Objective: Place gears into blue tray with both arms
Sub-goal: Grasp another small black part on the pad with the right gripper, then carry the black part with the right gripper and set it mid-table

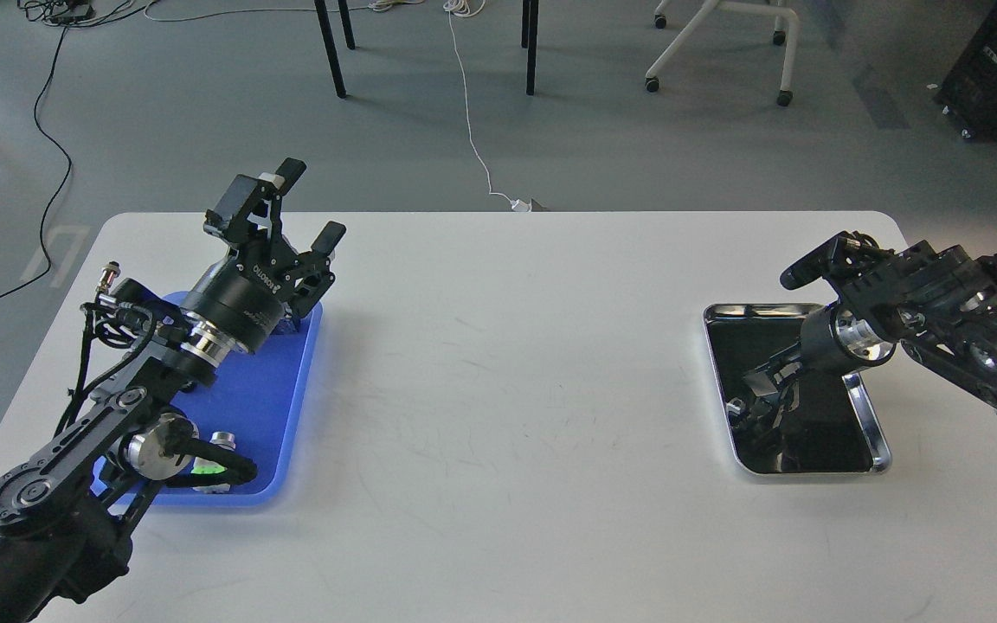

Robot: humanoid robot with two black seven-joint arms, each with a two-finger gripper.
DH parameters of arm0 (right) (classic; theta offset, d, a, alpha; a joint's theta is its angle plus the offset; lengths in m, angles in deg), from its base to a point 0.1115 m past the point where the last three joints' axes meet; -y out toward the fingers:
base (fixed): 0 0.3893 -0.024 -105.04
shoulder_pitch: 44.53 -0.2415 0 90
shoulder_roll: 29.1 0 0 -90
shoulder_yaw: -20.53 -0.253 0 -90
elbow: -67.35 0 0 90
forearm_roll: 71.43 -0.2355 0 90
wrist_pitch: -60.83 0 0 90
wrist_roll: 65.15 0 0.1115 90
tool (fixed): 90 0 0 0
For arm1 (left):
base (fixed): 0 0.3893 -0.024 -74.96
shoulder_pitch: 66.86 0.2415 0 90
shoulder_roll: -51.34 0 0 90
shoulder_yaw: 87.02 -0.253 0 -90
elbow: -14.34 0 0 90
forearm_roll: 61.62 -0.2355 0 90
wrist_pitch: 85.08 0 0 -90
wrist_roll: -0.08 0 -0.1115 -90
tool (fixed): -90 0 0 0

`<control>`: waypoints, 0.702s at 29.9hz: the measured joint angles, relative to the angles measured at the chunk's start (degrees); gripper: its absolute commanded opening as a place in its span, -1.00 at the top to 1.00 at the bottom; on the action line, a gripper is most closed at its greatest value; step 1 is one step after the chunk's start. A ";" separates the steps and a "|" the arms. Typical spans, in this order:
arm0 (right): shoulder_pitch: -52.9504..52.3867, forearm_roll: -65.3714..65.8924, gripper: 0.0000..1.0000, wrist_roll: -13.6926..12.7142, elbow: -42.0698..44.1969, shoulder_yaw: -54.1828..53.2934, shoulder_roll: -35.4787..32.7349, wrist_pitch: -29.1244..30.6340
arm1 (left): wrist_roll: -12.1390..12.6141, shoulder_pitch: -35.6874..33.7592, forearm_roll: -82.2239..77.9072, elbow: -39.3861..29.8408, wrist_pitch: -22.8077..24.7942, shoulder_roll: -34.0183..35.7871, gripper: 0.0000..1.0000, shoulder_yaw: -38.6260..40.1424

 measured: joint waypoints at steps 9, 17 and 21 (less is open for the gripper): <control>-0.02 0.02 0.27 -0.01 -0.05 0.18 -0.22 0.13 | 0.08 0.00 0.00 0.00 0.01 -0.02 -0.96 -0.01; -0.14 0.13 0.55 -0.05 -0.36 0.24 -0.38 0.13 | 0.09 0.00 0.00 -0.05 0.04 -0.02 -0.96 -0.01; -0.28 0.13 0.63 -0.03 -0.59 0.23 -0.50 0.16 | 0.09 0.00 0.00 -0.04 0.07 -0.04 -0.96 -0.01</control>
